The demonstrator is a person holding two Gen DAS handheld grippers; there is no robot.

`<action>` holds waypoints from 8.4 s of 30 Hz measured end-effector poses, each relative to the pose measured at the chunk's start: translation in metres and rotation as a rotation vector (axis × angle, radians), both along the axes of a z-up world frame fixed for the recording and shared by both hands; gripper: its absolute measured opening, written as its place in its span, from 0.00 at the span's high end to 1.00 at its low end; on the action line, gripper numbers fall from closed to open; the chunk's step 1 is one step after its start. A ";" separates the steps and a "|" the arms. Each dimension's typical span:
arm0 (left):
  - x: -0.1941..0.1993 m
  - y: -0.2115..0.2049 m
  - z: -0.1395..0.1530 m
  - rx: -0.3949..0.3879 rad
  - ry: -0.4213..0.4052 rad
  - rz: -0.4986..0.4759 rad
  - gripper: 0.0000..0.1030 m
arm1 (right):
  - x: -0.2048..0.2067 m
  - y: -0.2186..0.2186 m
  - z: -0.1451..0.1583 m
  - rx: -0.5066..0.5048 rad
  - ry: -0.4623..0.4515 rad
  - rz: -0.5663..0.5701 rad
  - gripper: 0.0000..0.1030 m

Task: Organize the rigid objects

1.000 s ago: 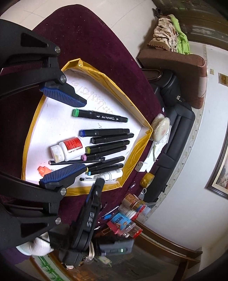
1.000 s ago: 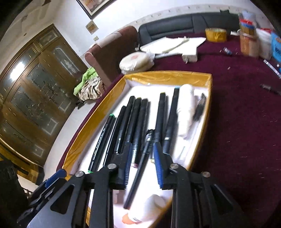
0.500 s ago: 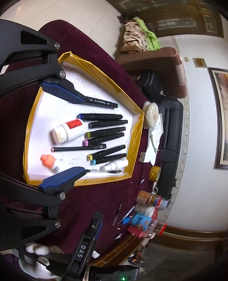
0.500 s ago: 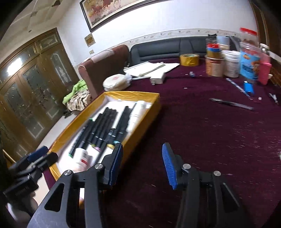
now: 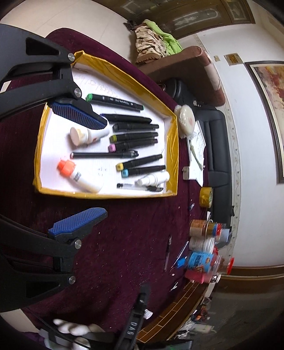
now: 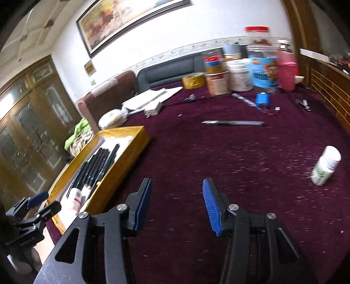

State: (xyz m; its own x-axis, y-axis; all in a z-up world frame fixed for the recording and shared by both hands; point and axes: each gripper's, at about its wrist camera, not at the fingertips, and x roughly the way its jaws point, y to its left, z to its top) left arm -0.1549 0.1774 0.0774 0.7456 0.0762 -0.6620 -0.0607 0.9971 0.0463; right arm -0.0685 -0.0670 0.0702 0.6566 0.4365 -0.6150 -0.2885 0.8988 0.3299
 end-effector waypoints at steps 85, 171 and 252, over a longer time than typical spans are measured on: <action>0.149 -0.079 -0.081 -0.662 0.215 -0.370 0.70 | 0.191 0.019 -0.021 -0.506 0.079 0.193 0.49; 0.003 0.203 -0.034 -0.449 -0.144 0.277 0.37 | 0.139 0.258 -0.026 -0.089 0.283 0.263 0.90; 0.005 0.048 -0.005 -0.090 -0.072 0.369 0.00 | -0.081 0.122 -0.006 -0.238 -0.213 0.162 0.01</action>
